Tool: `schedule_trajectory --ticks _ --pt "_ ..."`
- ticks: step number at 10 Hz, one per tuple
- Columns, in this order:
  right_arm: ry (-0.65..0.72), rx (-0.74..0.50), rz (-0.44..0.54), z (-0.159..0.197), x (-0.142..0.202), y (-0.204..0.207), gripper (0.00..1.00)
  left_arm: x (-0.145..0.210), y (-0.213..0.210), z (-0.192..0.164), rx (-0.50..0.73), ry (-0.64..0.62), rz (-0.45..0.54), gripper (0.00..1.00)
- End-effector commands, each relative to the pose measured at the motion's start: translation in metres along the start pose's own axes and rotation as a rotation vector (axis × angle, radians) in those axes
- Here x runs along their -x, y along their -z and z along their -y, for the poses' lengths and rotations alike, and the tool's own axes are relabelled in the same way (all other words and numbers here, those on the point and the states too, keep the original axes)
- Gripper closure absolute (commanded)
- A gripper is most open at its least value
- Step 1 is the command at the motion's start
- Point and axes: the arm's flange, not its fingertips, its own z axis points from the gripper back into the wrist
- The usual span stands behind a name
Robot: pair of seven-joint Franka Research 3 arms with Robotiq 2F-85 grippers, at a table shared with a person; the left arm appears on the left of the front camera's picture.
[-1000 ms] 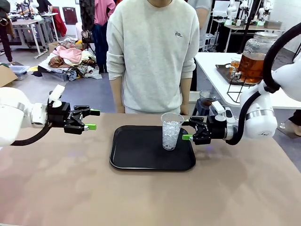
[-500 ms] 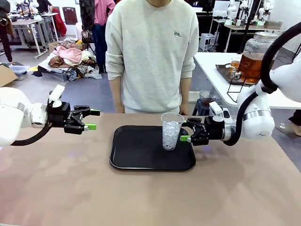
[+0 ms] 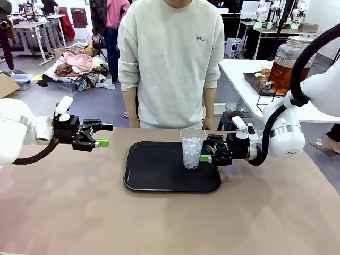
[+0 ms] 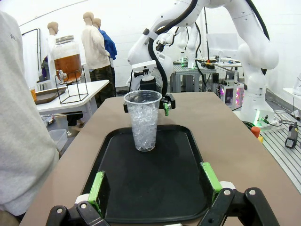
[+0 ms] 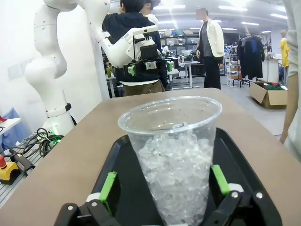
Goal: Pour the drink into the iced cup.
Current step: Pick up the iced cup indicated by the human and present it to them.
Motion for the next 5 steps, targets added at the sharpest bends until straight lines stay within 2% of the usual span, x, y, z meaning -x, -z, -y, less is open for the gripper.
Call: schedule_trajectory --ticks 1,5 --pt "0.020 0.001 -0.021 0.0033 0.0013 0.0099 0.00 -0.0022 0.0020 -0.0005 -0.009 -0.007 -0.002 0.00" --pt "-0.006 0.076 -0.028 0.0070 0.0052 0.0188 0.00 -0.0022 0.0020 -0.0005 -0.009 -0.007 -0.002 0.00"
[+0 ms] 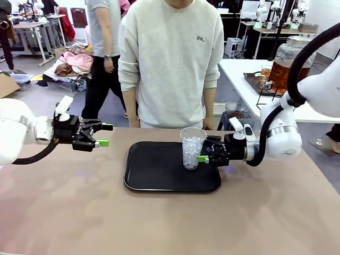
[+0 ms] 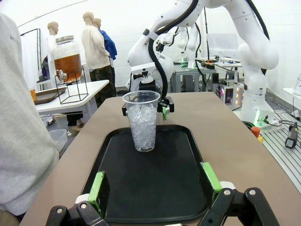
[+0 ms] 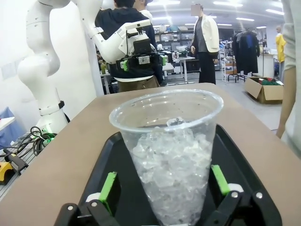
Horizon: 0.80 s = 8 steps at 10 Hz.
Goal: Pour the drink into the iced cup.
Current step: Pick up the iced cup indicated by the human and present it to them.
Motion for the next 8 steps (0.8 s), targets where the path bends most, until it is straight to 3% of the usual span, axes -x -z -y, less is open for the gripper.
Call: schedule_trajectory --ticks 1,8 --pt "-0.005 0.035 0.004 0.004 0.001 0.015 0.00 -0.002 0.002 -0.001 -0.009 -0.007 -0.002 0.00" --pt "0.050 0.072 0.034 0.010 0.004 0.038 0.00 -0.002 0.002 -0.001 -0.009 -0.007 -0.002 0.00"
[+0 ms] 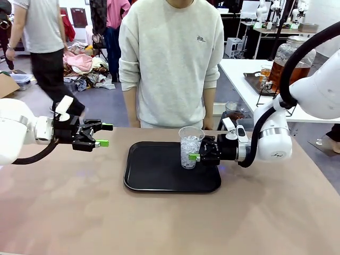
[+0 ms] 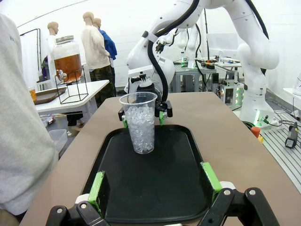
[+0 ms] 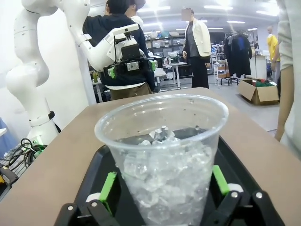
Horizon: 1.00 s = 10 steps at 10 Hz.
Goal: Pour the drink into the iced cup.
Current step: Pick up the iced cup indicated by the human and present it to them.
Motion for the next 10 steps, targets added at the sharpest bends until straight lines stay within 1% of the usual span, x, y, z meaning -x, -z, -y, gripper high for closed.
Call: schedule_trajectory --ticks 1,6,7,8,10 --pt "0.028 0.043 -0.005 0.0081 0.0002 0.0137 0.00 -0.0022 0.0020 -0.0005 -0.009 -0.007 -0.002 0.00" --pt "0.040 0.048 -0.011 0.0103 0.0028 0.0213 0.00 -0.0022 0.0020 -0.0005 -0.009 -0.007 -0.002 0.00" --pt "0.059 0.052 -0.021 0.0098 0.0026 0.0211 0.15 -0.0022 0.0020 -0.0005 -0.009 -0.007 -0.002 0.00" --pt "0.044 0.045 0.001 0.0089 0.0013 0.0187 0.32 -0.0022 0.0020 -0.0005 -0.009 -0.007 -0.002 0.00" --pt "0.040 0.039 0.004 0.0081 -0.0024 0.0159 0.32 -0.0022 0.0020 -0.0005 -0.009 -0.007 -0.002 0.00"
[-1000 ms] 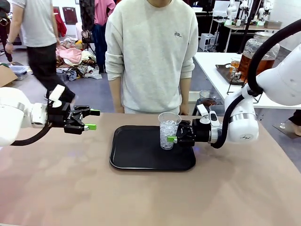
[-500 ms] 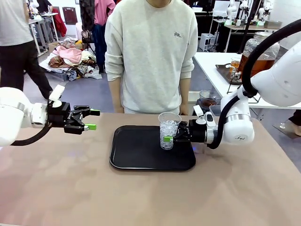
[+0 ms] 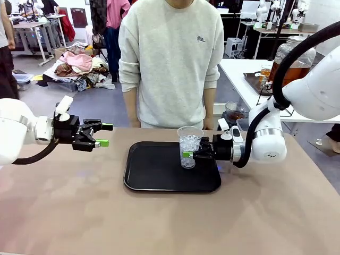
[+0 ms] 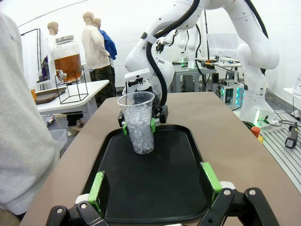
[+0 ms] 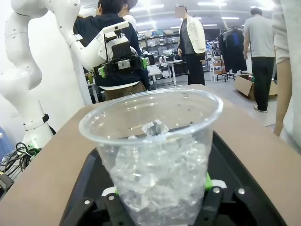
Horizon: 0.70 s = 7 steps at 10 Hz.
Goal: Pour the drink into the iced cup.
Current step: Pick up the iced cup indicated by the human and present it to them.
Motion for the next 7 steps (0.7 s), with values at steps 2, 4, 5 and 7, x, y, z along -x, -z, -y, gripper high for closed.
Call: schedule_trajectory --ticks 2,4,5,7 --pt "0.016 0.006 0.022 0.002 -0.012 0.001 0.32 -0.002 0.002 -0.001 -0.009 -0.007 -0.002 0.00" --pt "0.017 -0.020 0.042 -0.003 -0.023 -0.002 0.32 -0.002 0.002 -0.001 -0.009 -0.007 -0.002 0.00" --pt "0.013 -0.038 0.054 -0.006 -0.034 -0.005 0.32 -0.002 0.002 -0.001 -0.009 -0.007 -0.002 0.00" --pt "-0.015 -0.053 0.075 -0.004 -0.065 -0.013 0.32 -0.002 0.002 -0.001 -0.009 -0.007 -0.002 0.00"
